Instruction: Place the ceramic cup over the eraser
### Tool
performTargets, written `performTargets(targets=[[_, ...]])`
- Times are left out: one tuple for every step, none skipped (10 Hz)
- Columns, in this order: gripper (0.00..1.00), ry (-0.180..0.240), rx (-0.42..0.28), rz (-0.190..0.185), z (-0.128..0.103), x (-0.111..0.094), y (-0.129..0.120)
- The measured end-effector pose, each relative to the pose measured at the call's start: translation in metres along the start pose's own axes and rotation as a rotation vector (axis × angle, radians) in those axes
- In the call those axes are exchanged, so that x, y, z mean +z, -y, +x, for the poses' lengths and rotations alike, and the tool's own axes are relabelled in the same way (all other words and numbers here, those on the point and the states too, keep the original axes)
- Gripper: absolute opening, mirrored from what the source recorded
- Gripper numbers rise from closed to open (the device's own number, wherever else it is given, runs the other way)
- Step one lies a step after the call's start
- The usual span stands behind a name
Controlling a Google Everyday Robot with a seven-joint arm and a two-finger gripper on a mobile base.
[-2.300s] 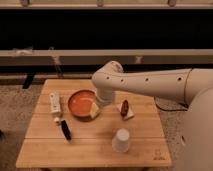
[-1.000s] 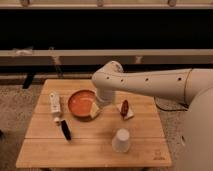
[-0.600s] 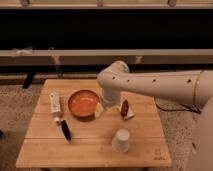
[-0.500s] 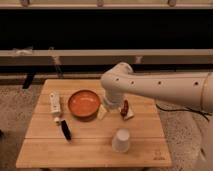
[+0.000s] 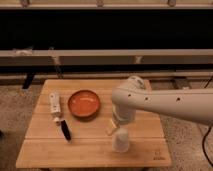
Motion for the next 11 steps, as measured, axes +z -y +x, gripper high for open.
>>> performTargets(targets=[[0.8,-0.01,0.005,0.002,0.003,0.004,-0.002],[0.8,-0.021,0.017,0.004,0.008,0.009,-0.002],[0.8,-0.032,0.029,-0.001,0.012,0.017,-0.002],[0.8,-0.039,0.034,-0.002,0.013,0.023,-0.002],[0.8,-0.044,0.04,-0.006,0.015,0.028,-0.003],[0.8,-0.046,0.05,-0.011,0.017,0.033,-0.002],[0.8,-0.044,0.058,-0.015,0.019,0.038,-0.002],[0.8,-0.044,0.063,-0.02,0.02,0.04,-0.002],[0.8,-0.044,0.07,-0.025,0.022,0.044,-0.002],[0.8,-0.041,0.077,-0.026,0.023,0.046,-0.002],[0.8,-0.038,0.086,-0.025,0.024,0.048,-0.002]])
